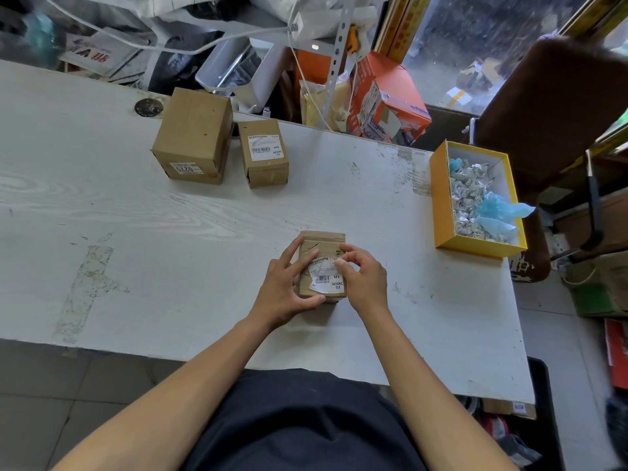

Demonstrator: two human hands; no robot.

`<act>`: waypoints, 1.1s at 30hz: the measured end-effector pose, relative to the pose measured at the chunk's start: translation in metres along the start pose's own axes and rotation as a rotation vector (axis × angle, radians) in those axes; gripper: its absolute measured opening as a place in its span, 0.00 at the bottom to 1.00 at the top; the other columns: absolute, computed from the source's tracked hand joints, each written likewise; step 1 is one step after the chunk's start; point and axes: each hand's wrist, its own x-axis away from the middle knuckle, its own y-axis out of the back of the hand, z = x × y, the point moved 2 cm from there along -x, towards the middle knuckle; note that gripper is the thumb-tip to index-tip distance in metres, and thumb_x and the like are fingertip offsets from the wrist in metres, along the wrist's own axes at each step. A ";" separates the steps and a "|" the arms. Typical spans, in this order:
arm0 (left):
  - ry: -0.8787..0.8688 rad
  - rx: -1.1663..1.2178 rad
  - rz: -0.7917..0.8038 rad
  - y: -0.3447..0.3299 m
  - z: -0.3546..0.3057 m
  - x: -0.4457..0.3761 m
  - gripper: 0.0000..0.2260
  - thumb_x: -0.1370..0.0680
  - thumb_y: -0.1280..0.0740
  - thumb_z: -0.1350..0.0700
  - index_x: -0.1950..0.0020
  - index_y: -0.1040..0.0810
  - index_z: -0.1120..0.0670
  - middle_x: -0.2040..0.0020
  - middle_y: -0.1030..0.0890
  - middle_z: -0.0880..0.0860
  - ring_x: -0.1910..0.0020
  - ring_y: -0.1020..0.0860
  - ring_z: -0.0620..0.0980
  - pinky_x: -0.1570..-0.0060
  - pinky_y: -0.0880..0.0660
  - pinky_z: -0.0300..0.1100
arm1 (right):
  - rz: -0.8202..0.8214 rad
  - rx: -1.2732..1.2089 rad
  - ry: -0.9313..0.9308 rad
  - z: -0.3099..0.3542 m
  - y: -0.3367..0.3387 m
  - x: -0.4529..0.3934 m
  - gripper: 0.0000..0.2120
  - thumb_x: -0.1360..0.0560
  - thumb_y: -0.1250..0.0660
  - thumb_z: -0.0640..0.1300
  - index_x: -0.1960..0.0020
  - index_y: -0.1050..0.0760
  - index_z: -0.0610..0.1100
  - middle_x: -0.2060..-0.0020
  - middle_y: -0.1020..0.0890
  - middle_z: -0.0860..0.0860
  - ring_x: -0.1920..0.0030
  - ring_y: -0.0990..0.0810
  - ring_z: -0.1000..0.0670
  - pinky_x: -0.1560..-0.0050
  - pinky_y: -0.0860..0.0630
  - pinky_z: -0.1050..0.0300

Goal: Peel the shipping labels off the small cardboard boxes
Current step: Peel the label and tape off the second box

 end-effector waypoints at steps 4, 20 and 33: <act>0.004 0.001 0.001 0.000 0.000 0.000 0.39 0.35 0.25 0.41 0.25 0.32 0.41 0.22 0.49 0.32 0.37 0.32 0.53 0.41 0.23 0.55 | 0.000 -0.005 0.003 0.001 0.001 0.001 0.06 0.25 0.31 0.41 0.61 0.20 0.44 0.46 0.20 0.61 0.44 0.22 0.56 0.43 0.24 0.52; 0.012 -0.004 0.001 0.001 -0.002 0.001 0.39 0.36 0.26 0.41 0.25 0.32 0.41 0.22 0.49 0.32 0.38 0.33 0.52 0.40 0.24 0.54 | 0.002 -0.021 -0.004 0.002 0.002 0.001 0.06 0.25 0.31 0.42 0.61 0.20 0.44 0.47 0.20 0.62 0.44 0.22 0.56 0.43 0.24 0.55; 0.013 -0.006 0.005 0.001 -0.003 0.000 0.39 0.35 0.26 0.41 0.25 0.32 0.41 0.22 0.49 0.32 0.37 0.33 0.52 0.40 0.24 0.54 | 0.001 -0.019 0.006 0.001 0.001 -0.001 0.07 0.25 0.31 0.42 0.62 0.21 0.47 0.45 0.19 0.60 0.43 0.22 0.56 0.41 0.24 0.51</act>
